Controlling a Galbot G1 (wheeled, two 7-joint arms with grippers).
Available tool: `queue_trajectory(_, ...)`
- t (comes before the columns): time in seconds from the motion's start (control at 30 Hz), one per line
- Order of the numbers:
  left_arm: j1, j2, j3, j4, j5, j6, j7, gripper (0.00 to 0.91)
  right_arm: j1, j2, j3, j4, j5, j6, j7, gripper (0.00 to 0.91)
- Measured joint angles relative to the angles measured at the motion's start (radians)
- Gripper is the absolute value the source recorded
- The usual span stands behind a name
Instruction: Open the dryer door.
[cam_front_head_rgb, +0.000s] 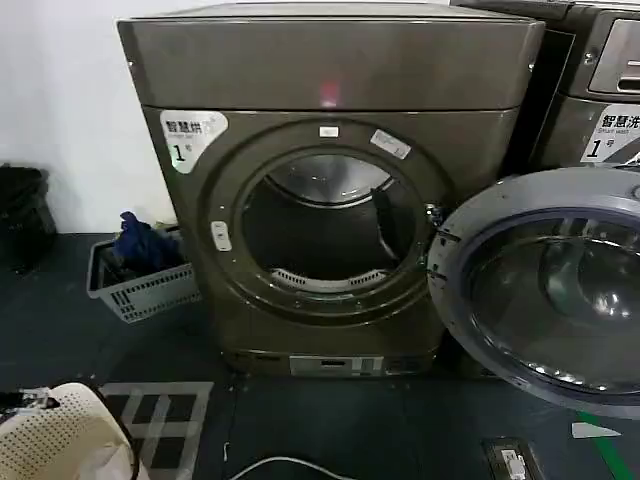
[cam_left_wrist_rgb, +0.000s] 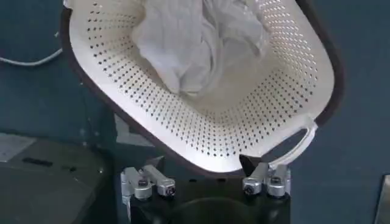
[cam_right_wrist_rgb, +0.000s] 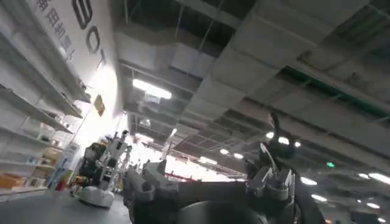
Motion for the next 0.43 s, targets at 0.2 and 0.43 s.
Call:
queue_trajectory(0.2,0.0,0.001,0.001,0.001,0.0,0.0,0.002,0.907,0.001,0.0,-0.001,-0.006,-0.001,0.0,0.001,0.907)
queue_trajectory(0.43,0.002,0.001,0.002,0.006,0.0,0.0,0.004,0.907,0.001,0.002,-0.003,-0.006,-0.001,0.003,-0.001,0.907)
